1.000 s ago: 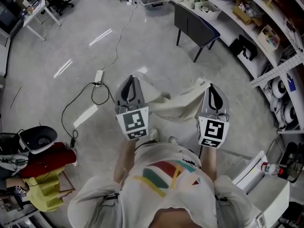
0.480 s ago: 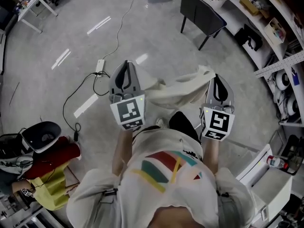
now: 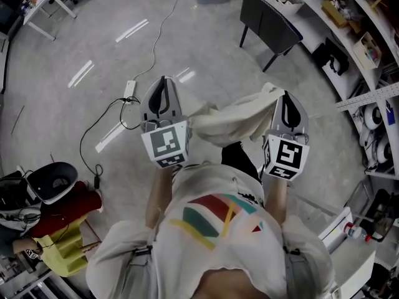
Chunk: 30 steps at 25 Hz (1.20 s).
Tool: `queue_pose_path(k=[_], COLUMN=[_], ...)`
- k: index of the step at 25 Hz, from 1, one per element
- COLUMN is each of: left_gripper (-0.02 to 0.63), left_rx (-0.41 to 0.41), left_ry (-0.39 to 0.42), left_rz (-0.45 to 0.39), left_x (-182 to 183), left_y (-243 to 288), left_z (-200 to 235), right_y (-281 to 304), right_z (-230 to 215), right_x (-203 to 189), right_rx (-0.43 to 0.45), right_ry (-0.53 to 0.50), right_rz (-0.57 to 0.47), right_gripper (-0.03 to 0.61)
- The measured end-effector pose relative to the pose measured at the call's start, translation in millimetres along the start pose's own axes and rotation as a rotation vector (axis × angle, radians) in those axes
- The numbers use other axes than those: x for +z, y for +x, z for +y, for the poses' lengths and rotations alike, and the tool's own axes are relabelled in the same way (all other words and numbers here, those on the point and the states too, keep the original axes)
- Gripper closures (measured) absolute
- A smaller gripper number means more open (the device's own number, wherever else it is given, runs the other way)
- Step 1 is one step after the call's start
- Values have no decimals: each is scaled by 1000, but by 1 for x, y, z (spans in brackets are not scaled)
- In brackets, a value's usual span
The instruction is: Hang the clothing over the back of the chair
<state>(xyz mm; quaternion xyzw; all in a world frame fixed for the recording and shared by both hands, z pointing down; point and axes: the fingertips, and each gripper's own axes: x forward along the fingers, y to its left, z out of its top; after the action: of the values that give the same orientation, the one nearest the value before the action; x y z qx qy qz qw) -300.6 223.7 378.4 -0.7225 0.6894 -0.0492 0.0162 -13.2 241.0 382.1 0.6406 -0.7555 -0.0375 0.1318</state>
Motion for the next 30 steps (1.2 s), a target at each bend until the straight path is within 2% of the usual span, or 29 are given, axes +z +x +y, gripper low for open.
queue_pose_path(k=[4,10,16,24,30], left_gripper=[600,600,600,600,600], left_rx=[1,20,25,27,2], left_ry=[-9,-49,-7,17,8], left_rz=[13,-13,-53,-24,-26], left_x=[0,28,56,79,92], left_y=[51,138,213,299,339], left_z=[-15,-35,-49,-92,-110], right_y=[46,110,163,228,266], right_z=[-25,-83,-144,-213,-233], right_x=[2,30,39,38,47], right_rx=[4,-31,-105,-118,-118], right_ry=[-9,-45,-13,-1,4], right_rz=[1,-56,-98,-48,-56], right_gripper=[568,568,568,568,568])
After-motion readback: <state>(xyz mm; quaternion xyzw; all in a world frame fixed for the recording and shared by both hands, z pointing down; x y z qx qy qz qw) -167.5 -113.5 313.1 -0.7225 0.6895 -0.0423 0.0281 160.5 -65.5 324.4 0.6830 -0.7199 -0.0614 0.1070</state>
